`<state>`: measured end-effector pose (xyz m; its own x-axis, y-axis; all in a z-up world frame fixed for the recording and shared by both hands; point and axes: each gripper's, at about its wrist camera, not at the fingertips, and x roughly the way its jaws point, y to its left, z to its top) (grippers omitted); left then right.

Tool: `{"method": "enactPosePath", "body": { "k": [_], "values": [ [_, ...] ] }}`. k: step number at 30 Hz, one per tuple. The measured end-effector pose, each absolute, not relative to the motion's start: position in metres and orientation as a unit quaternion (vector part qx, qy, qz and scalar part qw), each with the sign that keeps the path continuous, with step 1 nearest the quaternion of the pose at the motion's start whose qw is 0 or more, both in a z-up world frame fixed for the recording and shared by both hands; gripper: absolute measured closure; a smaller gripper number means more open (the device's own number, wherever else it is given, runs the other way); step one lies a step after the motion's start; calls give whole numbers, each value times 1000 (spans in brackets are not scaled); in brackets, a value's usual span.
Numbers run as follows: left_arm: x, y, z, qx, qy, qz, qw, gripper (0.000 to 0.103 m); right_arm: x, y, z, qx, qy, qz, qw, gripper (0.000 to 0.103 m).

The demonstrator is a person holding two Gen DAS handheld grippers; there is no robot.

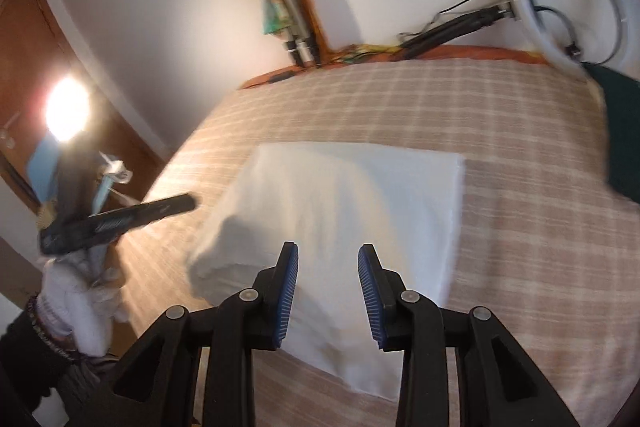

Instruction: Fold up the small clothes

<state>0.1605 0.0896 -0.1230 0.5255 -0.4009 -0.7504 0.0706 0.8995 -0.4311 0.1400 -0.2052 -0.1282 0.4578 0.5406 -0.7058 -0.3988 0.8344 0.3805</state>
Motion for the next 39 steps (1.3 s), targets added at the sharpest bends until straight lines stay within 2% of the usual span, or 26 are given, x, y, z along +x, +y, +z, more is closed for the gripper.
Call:
{"method": "enactPosePath", "body": {
  "k": [1, 3, 10, 16, 23, 28, 30, 39],
  "values": [
    [170, 98, -124, -207, 466, -142, 848, 66, 140, -198, -129, 83, 440, 285, 848, 70],
    [190, 113, -129, -259, 468, -147, 832, 61, 141, -176, -132, 86, 439, 306, 840, 70],
    [247, 136, -162, -351, 484, -157, 786, 61, 130, -103, -148, 30, 443, 370, 816, 70],
    [266, 126, -181, -369, 505, -195, 755, 61, 125, -87, -176, -11, 476, 368, 799, 70],
    [280, 110, -187, -370, 513, -213, 745, 61, 122, -92, -176, -6, 477, 369, 798, 71],
    [287, 110, -196, -392, 503, -196, 745, 87, 128, -86, -176, -9, 479, 367, 798, 71],
    [287, 111, -194, -388, 494, -180, 757, 94, 129, -87, -176, -8, 483, 364, 796, 71],
    [264, 113, -151, -280, 457, -123, 835, 94, 126, -89, -174, -8, 491, 368, 789, 71]
  ]
}}
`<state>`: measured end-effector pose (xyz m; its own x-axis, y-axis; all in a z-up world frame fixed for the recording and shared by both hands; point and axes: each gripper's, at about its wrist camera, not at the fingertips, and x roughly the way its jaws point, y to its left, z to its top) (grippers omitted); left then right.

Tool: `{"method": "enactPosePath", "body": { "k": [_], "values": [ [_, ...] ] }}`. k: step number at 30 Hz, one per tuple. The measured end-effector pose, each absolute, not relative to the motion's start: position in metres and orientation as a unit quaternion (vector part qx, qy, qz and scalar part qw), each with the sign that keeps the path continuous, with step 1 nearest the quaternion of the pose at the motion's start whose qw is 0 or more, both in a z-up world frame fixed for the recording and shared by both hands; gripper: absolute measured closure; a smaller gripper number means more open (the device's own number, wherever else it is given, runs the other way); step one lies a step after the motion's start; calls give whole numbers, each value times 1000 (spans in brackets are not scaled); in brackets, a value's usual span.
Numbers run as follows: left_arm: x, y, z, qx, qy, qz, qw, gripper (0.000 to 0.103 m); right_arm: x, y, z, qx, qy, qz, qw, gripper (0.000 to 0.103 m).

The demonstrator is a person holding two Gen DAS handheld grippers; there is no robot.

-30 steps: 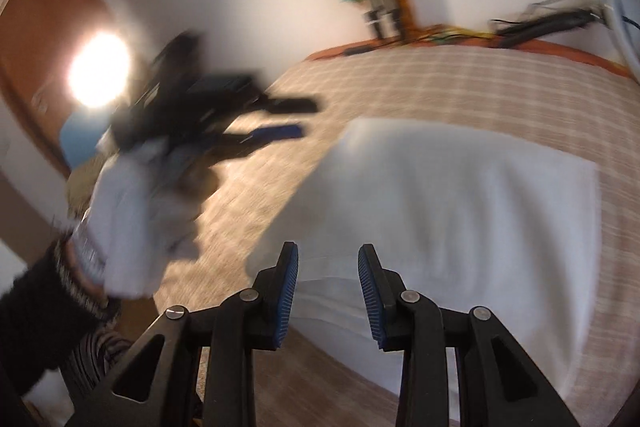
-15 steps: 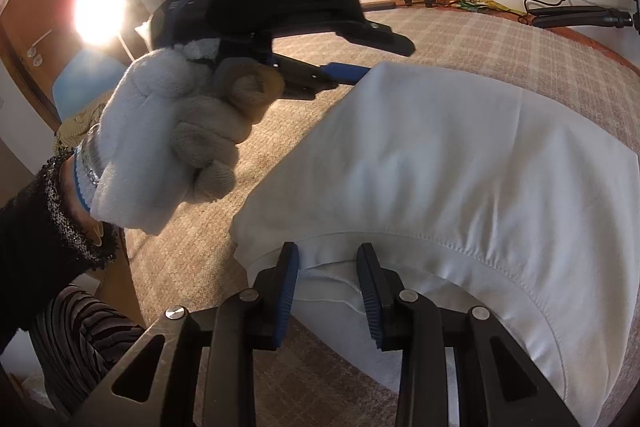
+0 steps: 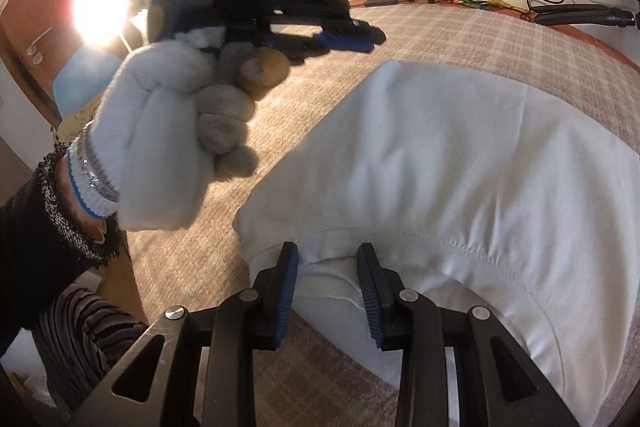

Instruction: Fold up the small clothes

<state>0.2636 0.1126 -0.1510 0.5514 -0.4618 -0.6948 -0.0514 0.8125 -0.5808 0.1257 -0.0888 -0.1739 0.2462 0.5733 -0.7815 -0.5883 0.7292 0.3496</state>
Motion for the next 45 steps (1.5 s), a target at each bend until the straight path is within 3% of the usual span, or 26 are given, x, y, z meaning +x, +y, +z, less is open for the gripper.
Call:
{"method": "enactPosePath", "body": {
  "k": [9, 15, 25, 26, 27, 28, 29, 31, 36, 41, 45],
  "values": [
    [199, 71, -119, -147, 451, -137, 869, 94, 126, -160, -141, 25, 453, 304, 838, 69],
    [158, 34, -140, -59, 477, -134, 867, 94, 149, -199, -150, 55, 466, 250, 847, 68],
    [126, 59, -151, -69, 494, -114, 859, 92, 136, -208, -163, 33, 518, 251, 817, 68],
    [126, 63, -149, -77, 493, -113, 859, 89, 133, -212, -159, 40, 515, 254, 818, 66],
    [127, 67, -146, -87, 489, -111, 861, 75, 132, -216, -155, 45, 510, 254, 821, 63],
    [128, 72, -142, -97, 483, -109, 863, 56, 131, -219, -152, 49, 503, 250, 826, 52],
    [130, 75, -139, -106, 478, -110, 865, 51, 131, -225, -148, 51, 495, 244, 833, 40],
    [135, 83, -134, -127, 475, -116, 863, 49, 130, -235, -143, 55, 477, 225, 848, 35],
    [159, 106, -142, -205, 487, -123, 840, 49, 142, -270, -150, 117, 476, 204, 847, 37],
    [175, 116, -162, -265, 512, -132, 807, 49, 152, -285, -170, 178, 499, 214, 821, 59],
    [185, 120, -175, -305, 523, -136, 784, 51, 160, -297, -190, 234, 512, 219, 797, 65]
  ]
}}
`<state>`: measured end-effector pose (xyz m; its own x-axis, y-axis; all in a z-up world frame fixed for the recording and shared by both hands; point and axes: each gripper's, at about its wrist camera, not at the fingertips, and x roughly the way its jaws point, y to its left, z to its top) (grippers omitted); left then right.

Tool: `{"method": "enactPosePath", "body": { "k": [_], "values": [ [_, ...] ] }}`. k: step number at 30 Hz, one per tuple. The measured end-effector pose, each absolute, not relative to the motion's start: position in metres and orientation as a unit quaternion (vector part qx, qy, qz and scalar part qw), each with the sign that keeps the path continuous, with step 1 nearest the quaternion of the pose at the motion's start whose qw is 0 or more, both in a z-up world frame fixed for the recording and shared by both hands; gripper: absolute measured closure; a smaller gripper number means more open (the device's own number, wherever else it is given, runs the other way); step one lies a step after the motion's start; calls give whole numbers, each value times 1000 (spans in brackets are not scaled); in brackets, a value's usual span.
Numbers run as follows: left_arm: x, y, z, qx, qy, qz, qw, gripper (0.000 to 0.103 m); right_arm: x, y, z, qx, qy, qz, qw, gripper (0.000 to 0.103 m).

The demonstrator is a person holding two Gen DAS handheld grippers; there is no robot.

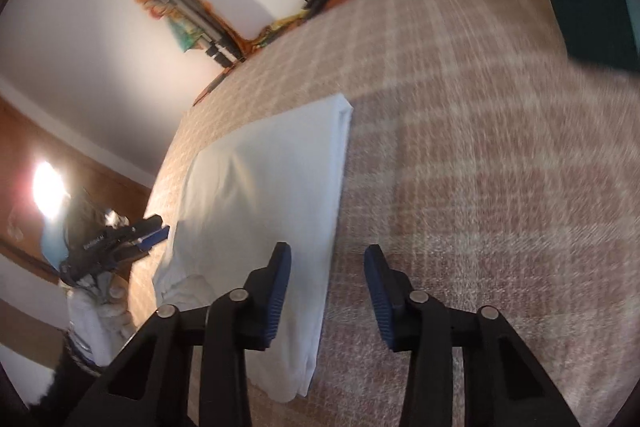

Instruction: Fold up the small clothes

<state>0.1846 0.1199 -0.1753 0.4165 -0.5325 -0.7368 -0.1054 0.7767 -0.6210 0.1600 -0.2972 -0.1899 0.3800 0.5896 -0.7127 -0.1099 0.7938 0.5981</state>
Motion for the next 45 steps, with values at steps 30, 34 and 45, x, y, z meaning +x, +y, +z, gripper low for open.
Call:
{"method": "enactPosePath", "body": {
  "k": [30, 34, 45],
  "values": [
    [192, 55, -144, -177, 476, -132, 852, 96, 184, -243, -164, 182, 474, 237, 828, 97],
    [185, 48, -133, -169, 463, -136, 859, 96, 177, -234, -149, 153, 459, 235, 843, 97],
    [161, 8, -97, -136, 420, -174, 880, 97, 149, -215, -109, 85, 418, 251, 869, 97]
  ]
}}
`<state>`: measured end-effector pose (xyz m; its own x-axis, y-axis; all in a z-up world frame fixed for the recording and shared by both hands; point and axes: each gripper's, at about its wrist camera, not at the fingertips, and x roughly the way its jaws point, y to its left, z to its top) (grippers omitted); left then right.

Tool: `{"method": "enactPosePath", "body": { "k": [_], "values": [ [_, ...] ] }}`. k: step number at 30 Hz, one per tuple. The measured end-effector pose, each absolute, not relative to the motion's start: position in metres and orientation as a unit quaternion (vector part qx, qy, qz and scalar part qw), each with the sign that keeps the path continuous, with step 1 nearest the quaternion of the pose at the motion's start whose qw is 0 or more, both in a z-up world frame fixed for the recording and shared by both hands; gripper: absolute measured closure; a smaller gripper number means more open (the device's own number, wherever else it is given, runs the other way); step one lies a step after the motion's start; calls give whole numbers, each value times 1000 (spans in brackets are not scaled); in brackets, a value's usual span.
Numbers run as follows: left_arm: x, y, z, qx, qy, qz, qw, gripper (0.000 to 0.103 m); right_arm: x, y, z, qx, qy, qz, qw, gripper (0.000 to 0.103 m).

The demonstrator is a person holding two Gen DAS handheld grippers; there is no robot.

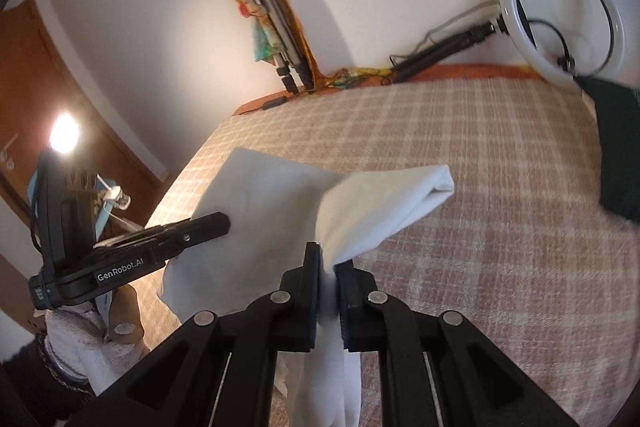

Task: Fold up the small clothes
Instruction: 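Carry the folded shirt with both tools toward the dark green cloth by the pillow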

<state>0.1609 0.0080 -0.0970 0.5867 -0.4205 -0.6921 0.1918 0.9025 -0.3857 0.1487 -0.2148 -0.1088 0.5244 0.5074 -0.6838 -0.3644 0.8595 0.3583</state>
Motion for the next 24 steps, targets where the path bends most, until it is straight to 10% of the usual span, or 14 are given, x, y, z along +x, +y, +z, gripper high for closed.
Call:
{"method": "enactPosePath", "body": {
  "k": [24],
  "values": [
    [152, -135, -59, -115, 383, -279, 873, 97, 102, -326, -51, 58, 378, 166, 909, 98]
  ]
}}
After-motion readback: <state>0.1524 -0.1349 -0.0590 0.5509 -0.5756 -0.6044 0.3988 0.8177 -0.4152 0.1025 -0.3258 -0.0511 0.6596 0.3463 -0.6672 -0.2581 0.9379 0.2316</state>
